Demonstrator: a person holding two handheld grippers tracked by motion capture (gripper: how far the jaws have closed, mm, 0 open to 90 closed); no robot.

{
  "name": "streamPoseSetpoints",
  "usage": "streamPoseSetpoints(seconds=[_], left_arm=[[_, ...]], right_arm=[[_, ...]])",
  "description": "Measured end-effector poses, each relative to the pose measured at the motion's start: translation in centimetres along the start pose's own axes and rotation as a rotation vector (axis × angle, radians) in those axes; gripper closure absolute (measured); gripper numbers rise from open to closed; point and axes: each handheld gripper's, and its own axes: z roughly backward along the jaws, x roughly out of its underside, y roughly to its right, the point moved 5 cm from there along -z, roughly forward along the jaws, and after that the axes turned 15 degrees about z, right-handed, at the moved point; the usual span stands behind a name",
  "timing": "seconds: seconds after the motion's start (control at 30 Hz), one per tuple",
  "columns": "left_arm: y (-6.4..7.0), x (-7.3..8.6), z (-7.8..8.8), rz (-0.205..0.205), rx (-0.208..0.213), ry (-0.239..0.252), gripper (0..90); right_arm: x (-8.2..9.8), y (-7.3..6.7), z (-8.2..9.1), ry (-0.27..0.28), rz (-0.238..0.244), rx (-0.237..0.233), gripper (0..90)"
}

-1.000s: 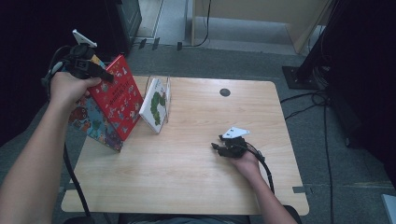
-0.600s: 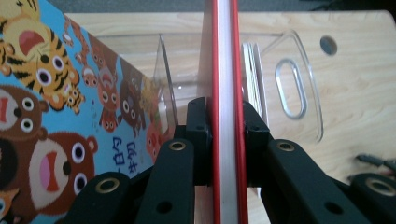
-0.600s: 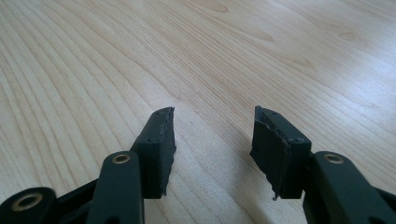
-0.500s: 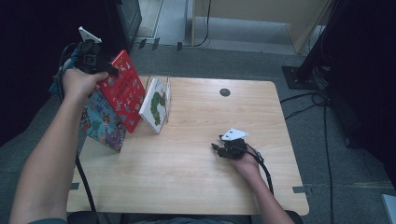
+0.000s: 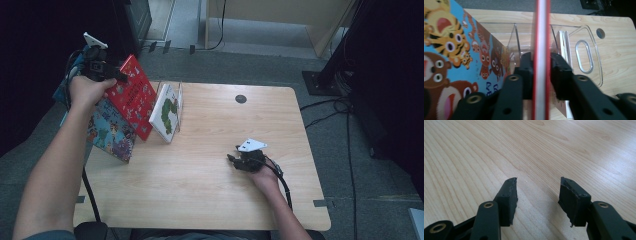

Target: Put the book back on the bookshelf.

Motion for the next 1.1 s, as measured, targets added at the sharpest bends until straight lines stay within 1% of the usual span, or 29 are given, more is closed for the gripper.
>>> streamPoseSetpoints(seconds=[0.07,0.13,0.2,0.43,0.5,0.53,0.57,0.6,0.7,0.9,0.93,0.97,1.0,1.03,1.07,1.1], left_arm=[[0.0,0.1,0.2,-0.018,0.001,-0.017,68.2],[0.0,0.1,0.3,-0.017,0.012,-0.028,64.5],[-0.1,0.2,0.4,-0.024,0.001,-0.029,60.0],[-0.5,0.3,0.7,-0.017,0.007,-0.044,48.0],[-0.4,0.4,1.0,-0.021,0.013,-0.045,44.9],[-0.4,0.3,1.2,-0.024,0.015,-0.045,43.6],[-0.4,0.3,1.4,-0.026,0.019,-0.042,43.0],[-0.4,0.2,1.6,-0.028,0.022,-0.036,42.7],[-0.4,0.1,2.4,-0.023,0.029,-0.018,41.4],[-0.4,0.5,3.3,-0.051,0.023,-0.006,38.7],[-0.4,0.6,3.5,-0.057,0.019,0.003,38.1],[-0.4,0.7,3.7,-0.063,0.025,0.004,37.7],[-0.4,0.8,4.0,-0.063,0.044,-0.001,38.4],[-0.4,0.8,4.2,-0.058,0.054,-0.003,38.2],[-0.4,0.9,4.4,-0.058,0.054,-0.002,38.2],[-0.4,1.1,4.6,-0.066,0.051,-0.006,38.2]], right_arm=[[0.0,-0.1,0.0,-0.002,-0.01,-0.003,47.3],[0.1,0.0,0.1,-0.002,-0.012,-0.006,47.2],[0.1,0.0,0.1,-0.003,-0.022,-0.013,46.7],[0.2,0.1,0.1,-0.003,-0.037,-0.021,46.0],[0.2,0.1,0.1,-0.002,-0.041,-0.027,44.7],[0.3,0.1,0.1,-0.001,-0.053,-0.034,43.3],[0.3,0.1,0.1,-0.003,-0.067,-0.045,42.4],[0.4,0.1,0.2,-0.008,-0.072,-0.047,41.8],[0.4,0.0,0.3,-0.004,-0.063,-0.053,40.3],[0.5,-0.1,0.3,-0.008,-0.057,-0.063,35.7],[0.5,-0.1,0.3,-0.009,-0.055,-0.063,34.9],[0.5,-0.1,0.3,-0.009,-0.055,-0.065,34.3],[0.5,-0.2,0.3,-0.009,-0.054,-0.065,33.8],[0.5,-0.2,0.3,-0.009,-0.053,-0.066,33.5],[0.5,-0.2,0.3,-0.009,-0.053,-0.066,33.2],[0.5,-0.2,0.3,-0.009,-0.052,-0.067,33.1]])
